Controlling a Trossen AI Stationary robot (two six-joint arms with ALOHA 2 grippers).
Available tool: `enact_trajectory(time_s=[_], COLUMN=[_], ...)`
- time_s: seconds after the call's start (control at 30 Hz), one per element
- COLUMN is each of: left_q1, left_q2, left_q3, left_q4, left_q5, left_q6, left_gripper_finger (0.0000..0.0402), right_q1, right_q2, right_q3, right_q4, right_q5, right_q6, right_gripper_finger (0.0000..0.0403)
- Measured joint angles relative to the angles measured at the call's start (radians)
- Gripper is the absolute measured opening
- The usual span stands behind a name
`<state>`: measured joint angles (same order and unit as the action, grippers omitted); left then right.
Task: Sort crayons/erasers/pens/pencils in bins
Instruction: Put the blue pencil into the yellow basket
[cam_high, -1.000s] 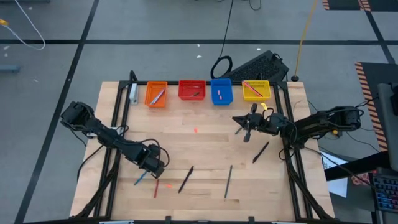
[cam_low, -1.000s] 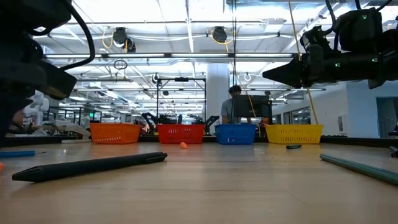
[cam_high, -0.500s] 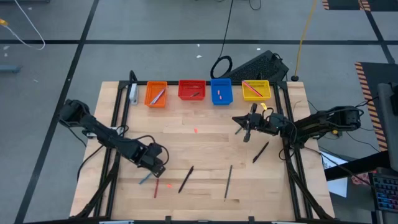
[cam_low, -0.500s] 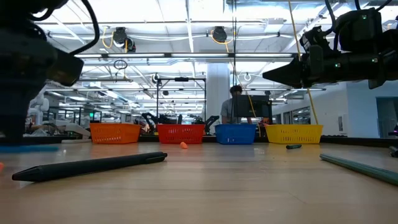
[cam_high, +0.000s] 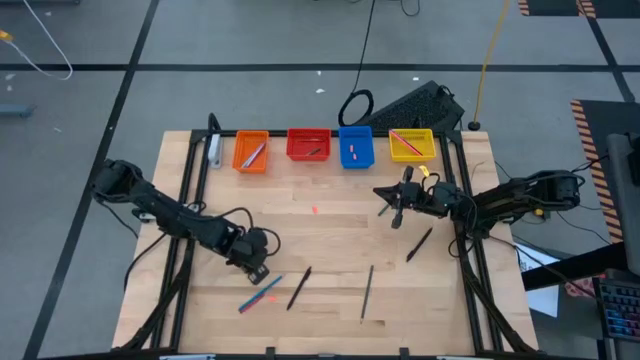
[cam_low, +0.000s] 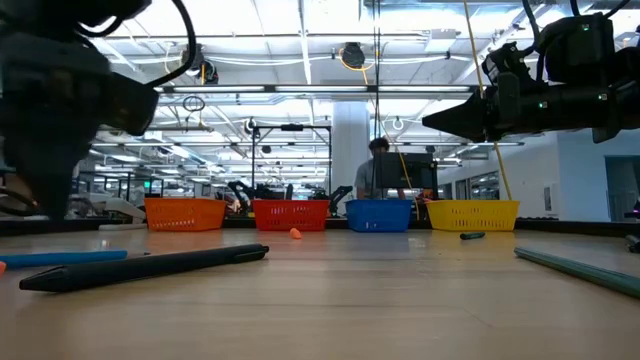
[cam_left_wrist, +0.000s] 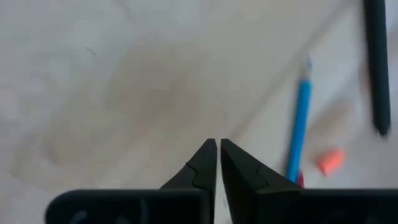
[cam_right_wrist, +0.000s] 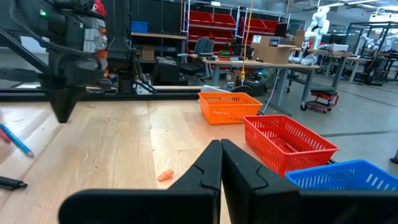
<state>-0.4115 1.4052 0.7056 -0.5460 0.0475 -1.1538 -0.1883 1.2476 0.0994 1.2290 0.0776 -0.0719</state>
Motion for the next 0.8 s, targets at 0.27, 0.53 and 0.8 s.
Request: enact_trajectory(time_s=[0.27,0.53,0.8], left_q1=[-0.133,-0.242,-0.258], left_q2=[0.0,0.043,0.22], left_q3=[0.001,0.057,0.215], left_q4=[0.038,0.072,-0.107], left_q5=[0.036,-0.028,-0.054], left_q6=[0.036,-0.105,-0.116], left_gripper_finger=[0.0096,0.0139,0.0123], right_q1=[0.0,0.0,0.0], right_q2=[0.0,0.0,0.0], right_q3=[0.0,0.0,0.0], right_q4=[0.0,0.0,0.0], right_q5=[0.0,0.0,0.0], right_q6=[0.0,0.0,0.0], right_gripper_finger=[0.0,0.0,0.0])
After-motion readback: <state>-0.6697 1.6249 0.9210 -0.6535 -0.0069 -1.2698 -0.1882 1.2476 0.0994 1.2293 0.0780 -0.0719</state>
